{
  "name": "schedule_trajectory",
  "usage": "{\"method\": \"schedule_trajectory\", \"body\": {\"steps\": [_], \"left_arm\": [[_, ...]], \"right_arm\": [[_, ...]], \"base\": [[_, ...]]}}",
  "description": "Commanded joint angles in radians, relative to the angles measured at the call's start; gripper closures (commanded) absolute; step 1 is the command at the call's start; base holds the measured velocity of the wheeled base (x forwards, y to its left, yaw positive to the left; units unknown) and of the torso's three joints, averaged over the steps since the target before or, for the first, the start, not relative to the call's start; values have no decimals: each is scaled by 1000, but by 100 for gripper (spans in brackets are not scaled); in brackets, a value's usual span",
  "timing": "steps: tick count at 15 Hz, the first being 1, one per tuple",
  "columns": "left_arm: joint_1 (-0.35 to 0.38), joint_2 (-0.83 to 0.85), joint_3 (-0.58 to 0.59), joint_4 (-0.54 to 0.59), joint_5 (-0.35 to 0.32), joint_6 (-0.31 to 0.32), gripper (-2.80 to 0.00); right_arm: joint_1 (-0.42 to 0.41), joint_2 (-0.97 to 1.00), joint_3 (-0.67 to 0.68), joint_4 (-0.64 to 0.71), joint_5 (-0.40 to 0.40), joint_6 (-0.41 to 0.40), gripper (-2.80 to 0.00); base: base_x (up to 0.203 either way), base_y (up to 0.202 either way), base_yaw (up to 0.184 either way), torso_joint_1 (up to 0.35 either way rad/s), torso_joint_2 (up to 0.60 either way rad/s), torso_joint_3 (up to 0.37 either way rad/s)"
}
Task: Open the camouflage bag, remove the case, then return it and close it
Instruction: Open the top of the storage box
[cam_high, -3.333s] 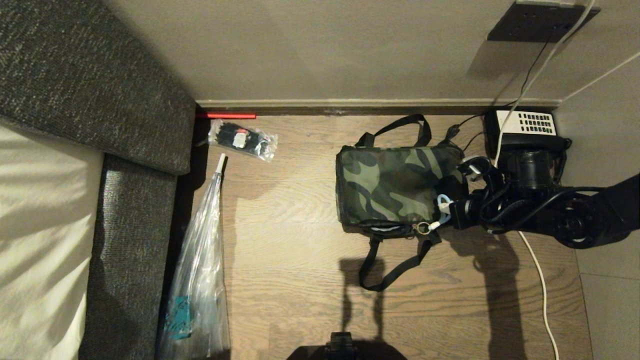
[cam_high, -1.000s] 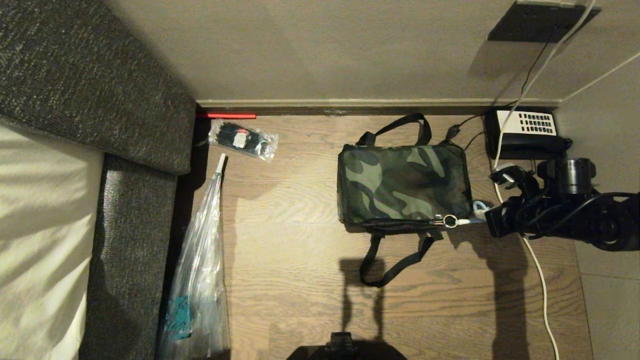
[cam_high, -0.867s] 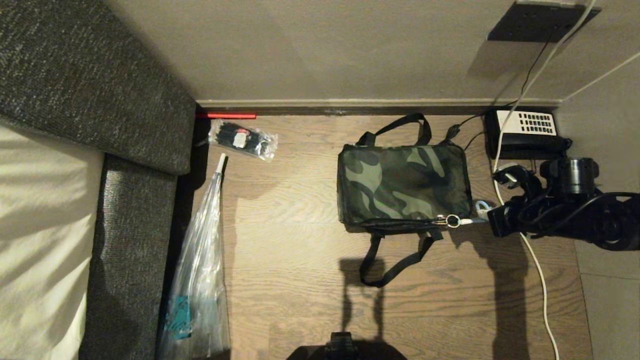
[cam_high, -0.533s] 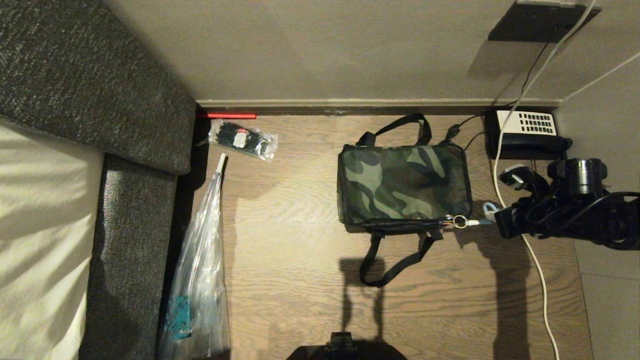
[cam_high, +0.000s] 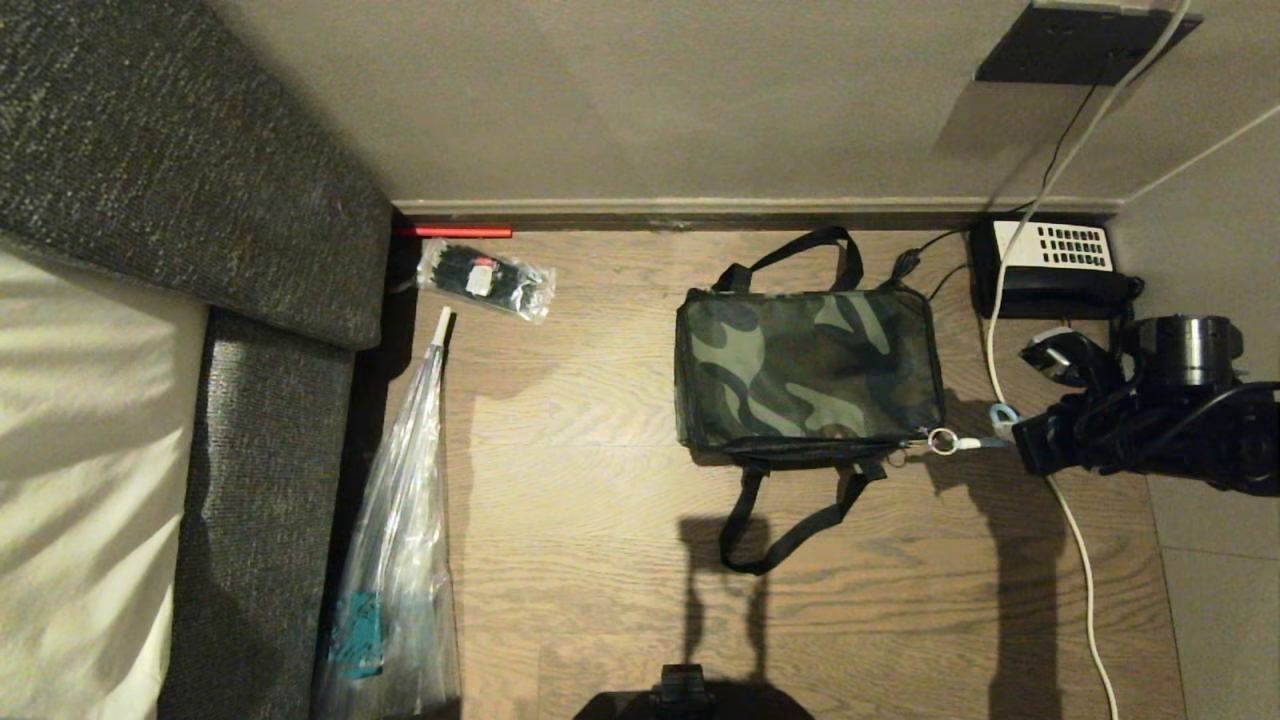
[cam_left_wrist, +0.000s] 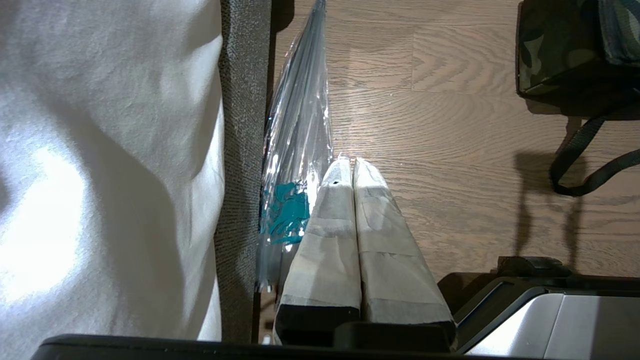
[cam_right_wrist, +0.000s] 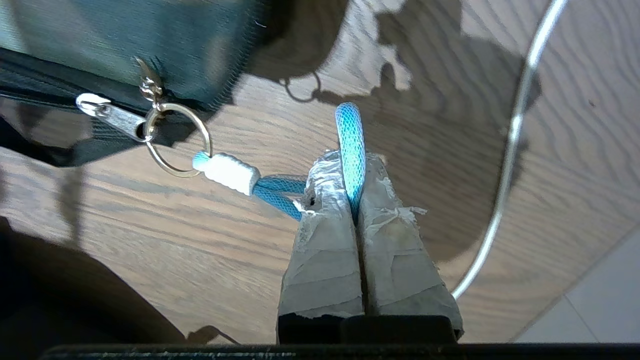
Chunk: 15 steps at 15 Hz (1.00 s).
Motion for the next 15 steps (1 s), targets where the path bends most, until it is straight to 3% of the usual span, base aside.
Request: {"method": "schedule_trajectory", "body": {"steps": [1,15], "left_arm": [[0,1,2,0,-1,0,0],[0,1,2,0,-1,0,0]], "right_arm": [[-20,5,-7,0,1,-4,0],[-119,49,-110,64,3,-62,0]], "base": [[0,0,0,0,0,0],[0,0,0,0,0,0]]}}
